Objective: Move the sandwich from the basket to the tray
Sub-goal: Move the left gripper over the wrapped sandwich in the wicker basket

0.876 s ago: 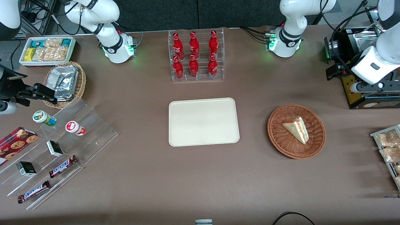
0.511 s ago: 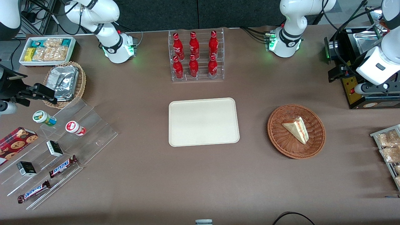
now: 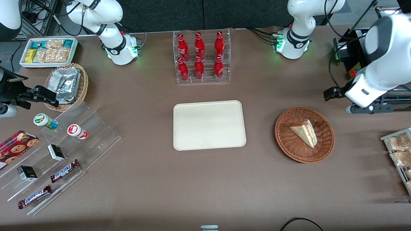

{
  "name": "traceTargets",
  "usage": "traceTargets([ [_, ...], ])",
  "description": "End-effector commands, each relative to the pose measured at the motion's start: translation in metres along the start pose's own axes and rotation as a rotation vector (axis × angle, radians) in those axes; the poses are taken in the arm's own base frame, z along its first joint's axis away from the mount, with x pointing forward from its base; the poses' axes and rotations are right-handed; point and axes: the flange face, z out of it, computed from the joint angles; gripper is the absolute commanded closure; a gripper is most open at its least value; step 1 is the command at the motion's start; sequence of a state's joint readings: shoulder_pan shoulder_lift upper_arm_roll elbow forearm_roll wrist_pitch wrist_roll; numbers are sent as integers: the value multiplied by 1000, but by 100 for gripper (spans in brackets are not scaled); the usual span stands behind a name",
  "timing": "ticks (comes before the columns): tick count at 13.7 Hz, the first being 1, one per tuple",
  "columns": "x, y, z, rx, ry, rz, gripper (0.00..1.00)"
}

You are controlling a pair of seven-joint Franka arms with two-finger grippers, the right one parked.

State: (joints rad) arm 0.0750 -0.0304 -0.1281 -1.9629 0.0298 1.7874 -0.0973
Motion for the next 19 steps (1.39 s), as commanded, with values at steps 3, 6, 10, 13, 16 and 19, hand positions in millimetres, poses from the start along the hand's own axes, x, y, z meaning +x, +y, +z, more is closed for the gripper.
traceTargets([
  [3, 7, 2, 57, -31, 101, -257, 0],
  [6, 19, 10, 76, -43, 116, -392, 0],
  [10, 22, 22, 95, -37, 126, -491, 0],
  [13, 30, 26, 118, -65, 159, -582, 0],
  [16, 31, 37, 145, -42, 145, -540, 0],
  [19, 32, 38, 162, -29, 133, -528, 0],
])
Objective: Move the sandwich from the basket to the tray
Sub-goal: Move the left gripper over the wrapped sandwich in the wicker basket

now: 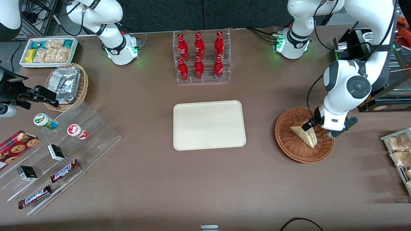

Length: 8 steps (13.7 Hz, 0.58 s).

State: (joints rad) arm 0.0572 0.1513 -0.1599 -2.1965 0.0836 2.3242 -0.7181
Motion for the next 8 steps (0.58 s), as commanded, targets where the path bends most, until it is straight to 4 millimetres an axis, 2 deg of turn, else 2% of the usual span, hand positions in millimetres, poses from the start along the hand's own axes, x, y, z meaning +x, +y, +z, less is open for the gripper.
traceTargets([
  [1, -5, 1, 15, 18, 0, 1, 0],
  [8, -4, 5, 48, 7, -14, 2, 0],
])
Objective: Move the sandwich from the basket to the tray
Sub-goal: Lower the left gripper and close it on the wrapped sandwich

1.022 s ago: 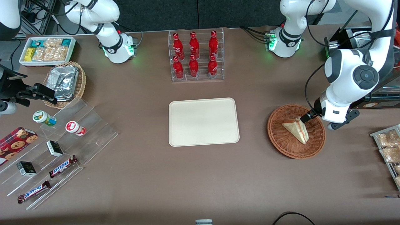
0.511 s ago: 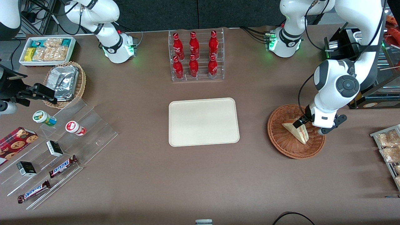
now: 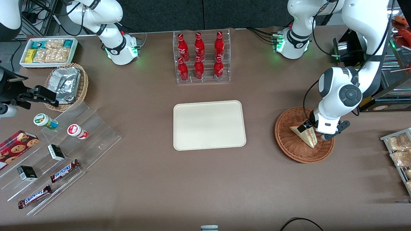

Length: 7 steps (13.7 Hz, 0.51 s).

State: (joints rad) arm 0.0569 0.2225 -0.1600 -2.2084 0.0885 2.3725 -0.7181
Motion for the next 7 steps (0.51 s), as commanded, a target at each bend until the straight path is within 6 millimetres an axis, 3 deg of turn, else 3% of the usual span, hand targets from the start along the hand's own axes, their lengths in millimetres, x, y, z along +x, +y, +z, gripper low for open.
traceTargets([
  [1, -1, 4, 11, -12, 25, -7, 0],
  [2, -2, 4, 16, -8, 18, -8, 2],
  [3, -2, 5, 18, -7, 15, -9, 13],
  [4, -2, 5, 20, -6, 11, -10, 30],
  [6, -1, 4, 21, -3, 7, -18, 81],
  [7, -2, 3, 21, 1, 3, -19, 100],
])
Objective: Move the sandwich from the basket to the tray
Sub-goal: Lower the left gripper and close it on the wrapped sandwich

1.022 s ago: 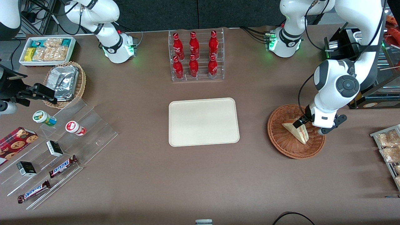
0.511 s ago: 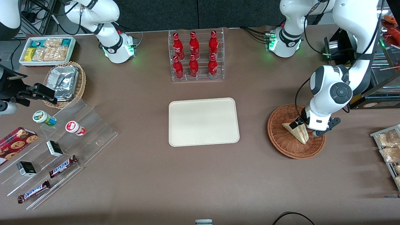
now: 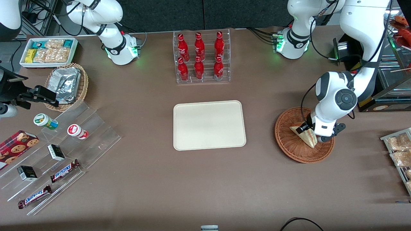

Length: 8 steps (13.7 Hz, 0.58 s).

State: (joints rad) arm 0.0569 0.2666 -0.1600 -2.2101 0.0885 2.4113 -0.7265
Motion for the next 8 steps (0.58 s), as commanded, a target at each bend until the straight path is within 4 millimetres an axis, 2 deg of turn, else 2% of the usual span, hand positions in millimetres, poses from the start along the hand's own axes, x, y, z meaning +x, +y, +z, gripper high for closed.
traceTargets([
  [1, -2, 1, 0, 7, 12, -16, 100],
  [4, 6, 5, -13, 22, 3, -36, 100],
  [6, 13, 8, -33, 61, -30, -33, 100],
  [8, 11, 26, -60, 91, -51, -14, 100],
])
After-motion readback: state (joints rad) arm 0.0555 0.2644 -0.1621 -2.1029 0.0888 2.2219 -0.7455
